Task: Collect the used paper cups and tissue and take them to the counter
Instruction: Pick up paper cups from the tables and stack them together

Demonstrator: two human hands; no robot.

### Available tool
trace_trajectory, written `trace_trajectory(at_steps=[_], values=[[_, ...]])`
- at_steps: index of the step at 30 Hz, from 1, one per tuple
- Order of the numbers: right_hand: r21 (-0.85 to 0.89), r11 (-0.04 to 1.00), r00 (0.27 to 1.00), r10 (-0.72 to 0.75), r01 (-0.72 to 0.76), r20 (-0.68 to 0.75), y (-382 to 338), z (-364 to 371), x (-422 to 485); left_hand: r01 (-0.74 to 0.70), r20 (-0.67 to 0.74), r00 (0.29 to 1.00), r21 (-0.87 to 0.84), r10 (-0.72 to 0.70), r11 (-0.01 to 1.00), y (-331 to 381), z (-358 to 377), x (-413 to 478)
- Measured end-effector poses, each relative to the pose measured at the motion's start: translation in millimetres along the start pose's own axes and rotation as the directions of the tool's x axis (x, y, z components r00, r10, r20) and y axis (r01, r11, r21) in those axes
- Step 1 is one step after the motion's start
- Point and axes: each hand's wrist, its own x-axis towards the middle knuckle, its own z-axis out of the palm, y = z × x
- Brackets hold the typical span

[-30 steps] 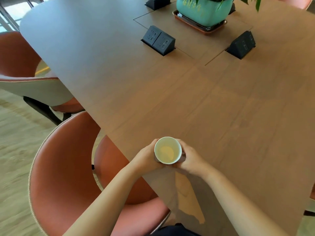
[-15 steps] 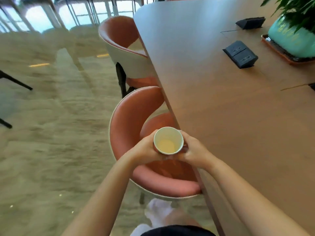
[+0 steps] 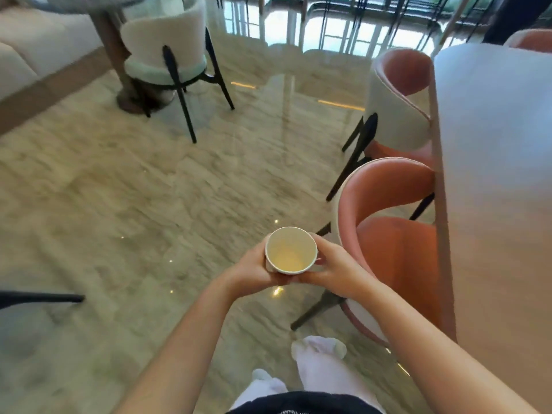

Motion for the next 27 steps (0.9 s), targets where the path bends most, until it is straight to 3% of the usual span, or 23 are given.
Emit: trace_trajectory(at_steps=[9,16,27], values=[[-0.056,0.989,0.962,-0.118,0.136,0.248,-70.6,99.6,52.7,0.071,-0.283,0.955,-0.064,-0.087,0.995,-32.9,-93.1,-94.7],[-0.09,0.962,0.884,-0.198,0.259,0.424,-111.8,151.4,103.1,0.057,-0.466,0.879,-0.115,-0.104,0.992,-47.1,-146.8,-129.6],[-0.094,0.944,0.811,-0.218,0.317,0.543,-157.3,202.1,240.8,0.069,-0.557,0.822,-0.114,-0.122,0.991,-57.3,-267.8,-90.9]])
